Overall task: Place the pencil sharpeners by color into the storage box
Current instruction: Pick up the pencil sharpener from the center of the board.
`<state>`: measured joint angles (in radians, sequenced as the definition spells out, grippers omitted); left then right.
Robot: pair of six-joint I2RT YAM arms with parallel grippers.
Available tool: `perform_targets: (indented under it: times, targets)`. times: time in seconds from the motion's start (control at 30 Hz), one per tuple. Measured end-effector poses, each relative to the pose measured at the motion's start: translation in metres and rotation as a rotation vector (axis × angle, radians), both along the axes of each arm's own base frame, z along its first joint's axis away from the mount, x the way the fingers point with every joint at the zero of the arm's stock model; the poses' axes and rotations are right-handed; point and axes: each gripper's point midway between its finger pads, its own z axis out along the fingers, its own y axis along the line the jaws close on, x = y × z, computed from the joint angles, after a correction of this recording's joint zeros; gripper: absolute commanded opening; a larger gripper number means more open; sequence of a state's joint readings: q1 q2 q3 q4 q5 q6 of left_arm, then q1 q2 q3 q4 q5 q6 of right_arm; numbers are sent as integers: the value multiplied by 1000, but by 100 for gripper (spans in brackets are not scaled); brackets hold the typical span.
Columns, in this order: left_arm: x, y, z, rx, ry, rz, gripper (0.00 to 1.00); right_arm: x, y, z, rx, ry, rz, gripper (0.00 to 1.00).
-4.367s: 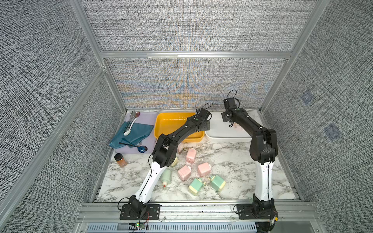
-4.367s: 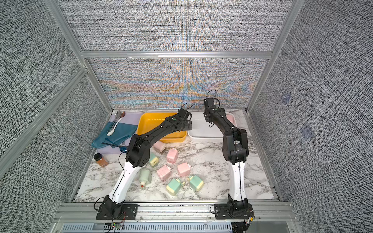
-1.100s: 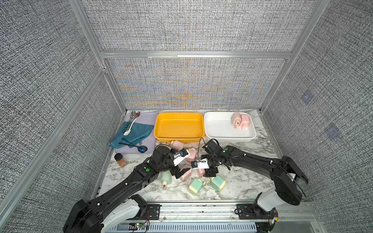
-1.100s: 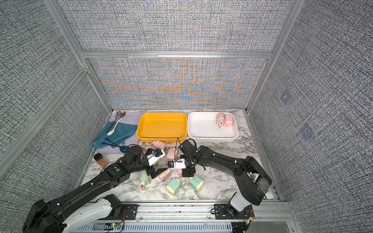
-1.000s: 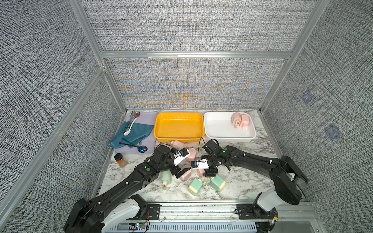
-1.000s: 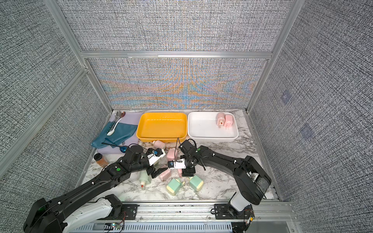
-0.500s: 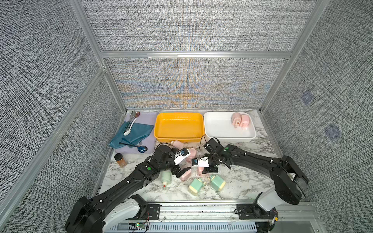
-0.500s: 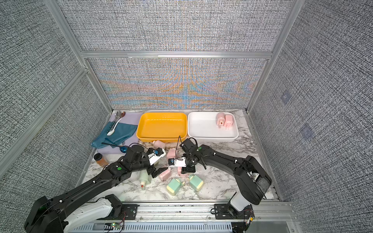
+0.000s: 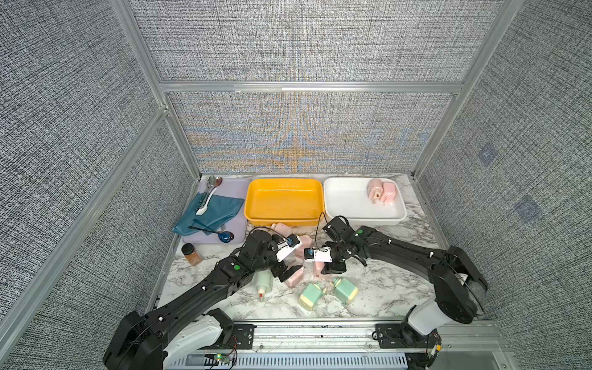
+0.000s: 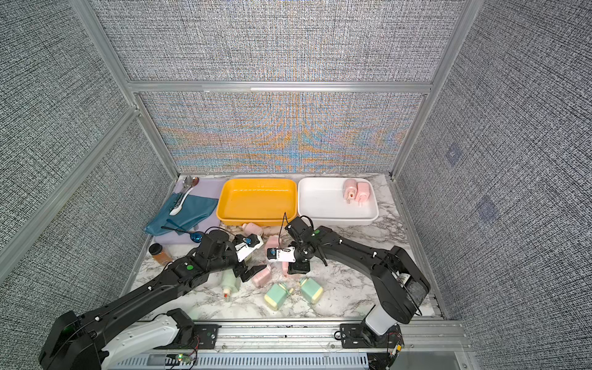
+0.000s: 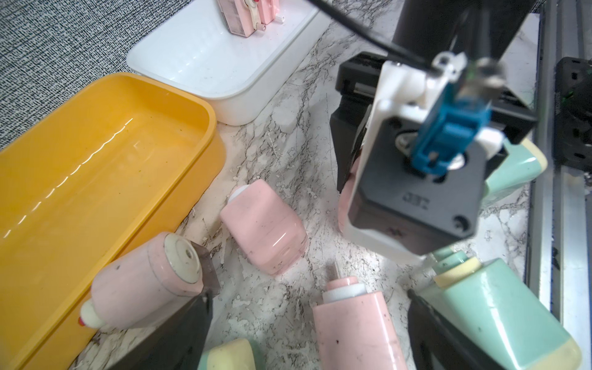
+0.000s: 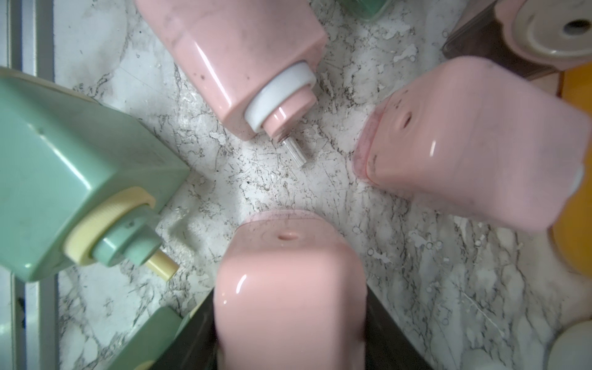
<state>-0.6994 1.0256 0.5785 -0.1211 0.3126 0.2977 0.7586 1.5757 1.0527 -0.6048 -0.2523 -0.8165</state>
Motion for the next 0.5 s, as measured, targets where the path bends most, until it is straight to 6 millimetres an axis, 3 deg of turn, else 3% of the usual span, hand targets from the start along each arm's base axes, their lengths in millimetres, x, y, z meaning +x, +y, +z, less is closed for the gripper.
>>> perform_targets:
  times: [0.17, 0.33, 0.5]
  targets:
    - [8, -4, 8, -15, -2, 24, 99, 11, -14, 20, 1, -31, -77, 0]
    - [19, -22, 35, -104, 12, 23, 99, 22, -28, 45, 54, -88, -159, 0]
    - [39, -39, 55, -159, 39, 64, 99, 49, -44, 69, 139, -174, -293, 0]
